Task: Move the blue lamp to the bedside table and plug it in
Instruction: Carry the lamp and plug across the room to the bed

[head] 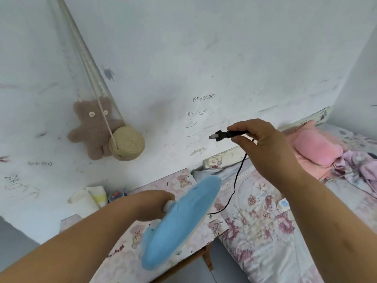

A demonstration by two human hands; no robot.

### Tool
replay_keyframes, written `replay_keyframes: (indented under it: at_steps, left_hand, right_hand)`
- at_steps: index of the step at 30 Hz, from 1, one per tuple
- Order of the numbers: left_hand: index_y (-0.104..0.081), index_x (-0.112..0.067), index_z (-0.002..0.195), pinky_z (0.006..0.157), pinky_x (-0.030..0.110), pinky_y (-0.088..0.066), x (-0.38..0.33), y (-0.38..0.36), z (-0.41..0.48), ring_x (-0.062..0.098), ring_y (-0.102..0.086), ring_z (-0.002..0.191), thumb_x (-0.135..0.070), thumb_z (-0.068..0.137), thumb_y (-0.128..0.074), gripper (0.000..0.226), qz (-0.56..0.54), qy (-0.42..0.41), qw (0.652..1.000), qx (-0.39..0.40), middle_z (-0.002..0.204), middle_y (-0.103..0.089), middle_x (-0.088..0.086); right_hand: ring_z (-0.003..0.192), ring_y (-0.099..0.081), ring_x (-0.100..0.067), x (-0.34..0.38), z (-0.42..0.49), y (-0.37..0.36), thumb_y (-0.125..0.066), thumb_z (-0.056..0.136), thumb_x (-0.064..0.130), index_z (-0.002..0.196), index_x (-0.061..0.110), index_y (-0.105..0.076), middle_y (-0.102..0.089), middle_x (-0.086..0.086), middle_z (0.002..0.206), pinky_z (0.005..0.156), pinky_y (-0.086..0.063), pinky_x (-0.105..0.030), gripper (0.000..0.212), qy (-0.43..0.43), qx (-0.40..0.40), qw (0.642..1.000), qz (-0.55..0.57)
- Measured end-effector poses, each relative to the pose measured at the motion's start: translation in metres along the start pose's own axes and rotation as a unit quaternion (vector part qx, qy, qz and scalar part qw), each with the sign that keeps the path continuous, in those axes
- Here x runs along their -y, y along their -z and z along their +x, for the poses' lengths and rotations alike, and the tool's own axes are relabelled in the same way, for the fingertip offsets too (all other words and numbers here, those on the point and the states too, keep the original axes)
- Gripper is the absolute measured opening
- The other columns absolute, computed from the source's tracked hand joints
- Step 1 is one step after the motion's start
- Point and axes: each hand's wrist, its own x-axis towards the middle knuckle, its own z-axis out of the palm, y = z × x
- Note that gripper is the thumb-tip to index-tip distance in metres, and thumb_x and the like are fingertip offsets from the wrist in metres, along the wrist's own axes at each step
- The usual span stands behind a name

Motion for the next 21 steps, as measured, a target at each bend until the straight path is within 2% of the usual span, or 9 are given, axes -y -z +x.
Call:
replay_keyframes:
  at_steps: [3, 7, 10, 12, 15, 18, 19, 21]
  left_hand:
    - [-0.049, -0.024, 0.081, 0.070, 0.034, -0.043, 0.018, 0.016, 0.038, 0.020, -0.055, 0.080, -0.034, 0.080, -0.053, 0.011, -0.005, -0.028, 1.000, 0.010, 0.085, -0.059, -0.006]
    - [-0.050, -0.022, 0.082, 0.068, 0.033, -0.041, 0.040, 0.035, 0.091, 0.020, -0.052, 0.078, -0.028, 0.080, -0.052, 0.007, 0.026, -0.066, 0.997, 0.031, 0.086, -0.059, -0.003]
    - [-0.054, -0.021, 0.087, 0.070, 0.033, -0.043, 0.053, 0.046, 0.125, 0.019, -0.053, 0.078, -0.023, 0.081, -0.050, 0.008, 0.047, -0.089, 0.994, 0.045, 0.092, -0.064, -0.001]
    - [-0.056, -0.020, 0.089, 0.073, 0.035, -0.045, 0.058, 0.050, 0.141, 0.020, -0.054, 0.079, -0.020, 0.080, -0.050, 0.011, 0.056, -0.100, 0.992, 0.060, 0.094, -0.065, 0.001]
    - [-0.058, -0.019, 0.095, 0.082, 0.038, -0.047, 0.069, 0.052, 0.167, 0.026, -0.060, 0.093, -0.018, 0.082, -0.050, 0.015, 0.063, -0.114, 0.988, 0.078, 0.103, -0.065, 0.003]
    - [-0.060, -0.018, 0.112, 0.086, 0.034, -0.044, 0.076, 0.052, 0.184, 0.028, -0.059, 0.105, -0.018, 0.089, -0.053, 0.024, 0.060, -0.117, 0.988, 0.087, 0.116, -0.064, 0.006]
    - [-0.061, -0.018, 0.115, 0.085, 0.033, -0.043, 0.078, 0.050, 0.191, 0.027, -0.059, 0.107, -0.018, 0.090, -0.053, 0.026, 0.057, -0.116, 0.988, 0.087, 0.117, -0.064, 0.007]
    - [-0.063, -0.021, 0.105, 0.084, 0.033, -0.044, 0.082, 0.047, 0.199, 0.026, -0.059, 0.102, -0.019, 0.090, -0.051, 0.019, 0.046, -0.115, 0.989, 0.082, 0.112, -0.066, 0.004]
  right_hand:
    - [0.106, -0.054, -0.004, -0.019, 0.029, -0.015, -0.064, 0.088, 0.018, 0.104, 0.034, -0.069, -0.062, 0.022, 0.102, 0.086, -0.039, -0.014, 0.023, -0.017, -0.005, 1.000, -0.016]
    - [0.104, -0.056, -0.003, -0.048, 0.062, -0.038, -0.065, 0.088, 0.018, 0.103, 0.034, -0.069, -0.065, 0.018, 0.104, 0.086, -0.042, -0.017, 0.023, -0.059, -0.018, 0.998, -0.020]
    - [0.103, -0.059, -0.009, -0.072, 0.077, -0.052, -0.065, 0.087, 0.018, 0.103, 0.032, -0.070, -0.066, 0.015, 0.104, 0.088, -0.045, -0.025, 0.022, -0.098, -0.024, 0.995, -0.023]
    - [0.104, -0.060, -0.008, -0.085, 0.081, -0.059, -0.065, 0.087, 0.019, 0.102, 0.034, -0.069, -0.065, 0.018, 0.104, 0.085, -0.044, -0.021, 0.022, -0.120, -0.024, 0.992, -0.027]
    - [0.103, -0.060, -0.007, -0.105, 0.086, -0.073, -0.065, 0.088, 0.020, 0.102, 0.037, -0.068, -0.065, 0.021, 0.104, 0.082, -0.041, -0.017, 0.023, -0.150, -0.020, 0.988, -0.038]
    - [0.103, -0.060, -0.007, -0.119, 0.085, -0.083, -0.064, 0.088, 0.020, 0.103, 0.035, -0.069, -0.066, 0.019, 0.105, 0.083, -0.042, -0.019, 0.021, -0.178, -0.011, 0.983, -0.049]
    - [0.101, -0.060, -0.006, -0.124, 0.084, -0.087, -0.065, 0.088, 0.020, 0.103, 0.034, -0.069, -0.066, 0.019, 0.104, 0.082, -0.042, -0.016, 0.021, -0.189, -0.009, 0.981, -0.052]
    - [0.095, -0.059, 0.001, -0.129, 0.081, -0.093, -0.065, 0.087, 0.022, 0.101, 0.038, -0.068, -0.064, 0.024, 0.100, 0.074, -0.037, -0.006, 0.021, -0.207, -0.005, 0.976, -0.063]
